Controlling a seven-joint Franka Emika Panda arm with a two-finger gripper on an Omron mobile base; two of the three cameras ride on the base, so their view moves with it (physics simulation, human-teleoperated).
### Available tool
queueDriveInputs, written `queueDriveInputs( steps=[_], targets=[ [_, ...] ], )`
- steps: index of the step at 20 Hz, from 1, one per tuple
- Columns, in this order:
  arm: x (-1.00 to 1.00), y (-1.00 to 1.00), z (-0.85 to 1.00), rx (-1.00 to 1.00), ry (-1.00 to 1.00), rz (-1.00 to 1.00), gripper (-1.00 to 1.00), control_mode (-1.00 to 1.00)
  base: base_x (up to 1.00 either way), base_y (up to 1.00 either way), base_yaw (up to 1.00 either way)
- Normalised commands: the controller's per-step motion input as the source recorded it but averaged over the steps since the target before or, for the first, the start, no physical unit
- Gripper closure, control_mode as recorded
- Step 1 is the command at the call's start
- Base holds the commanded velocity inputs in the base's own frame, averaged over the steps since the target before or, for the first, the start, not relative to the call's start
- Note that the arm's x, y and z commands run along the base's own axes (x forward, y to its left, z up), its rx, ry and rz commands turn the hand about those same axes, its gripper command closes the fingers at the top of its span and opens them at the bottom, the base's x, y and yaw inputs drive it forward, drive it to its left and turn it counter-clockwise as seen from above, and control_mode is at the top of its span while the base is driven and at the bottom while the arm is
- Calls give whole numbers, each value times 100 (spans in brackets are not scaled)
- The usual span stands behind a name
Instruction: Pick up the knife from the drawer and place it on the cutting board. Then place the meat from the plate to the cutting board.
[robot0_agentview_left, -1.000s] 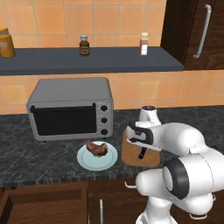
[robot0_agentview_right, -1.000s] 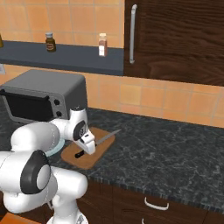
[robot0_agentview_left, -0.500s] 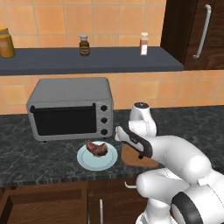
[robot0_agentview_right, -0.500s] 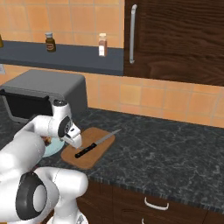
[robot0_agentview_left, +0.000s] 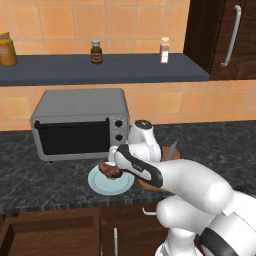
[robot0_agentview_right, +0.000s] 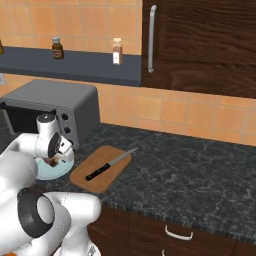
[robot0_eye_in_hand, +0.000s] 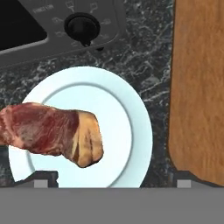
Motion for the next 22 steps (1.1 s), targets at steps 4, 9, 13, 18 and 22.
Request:
queueDriveInputs(
  steps=[4, 9, 13, 18, 22],
  targets=[
    [35, 4, -14, -2, 4, 0, -100, -100, 0, 0, 0],
    [50, 18, -21, 0, 4, 0, -100, -100, 0, 0, 0],
    [47, 42, -10, -1, 1, 0, -100, -100, 0, 0, 0],
    [17, 15, -41, -2, 6, 0, -100, -100, 0, 0, 0],
    [-19, -3, -1, 0, 0, 0, -100, -100, 0, 0, 0]
  ],
)
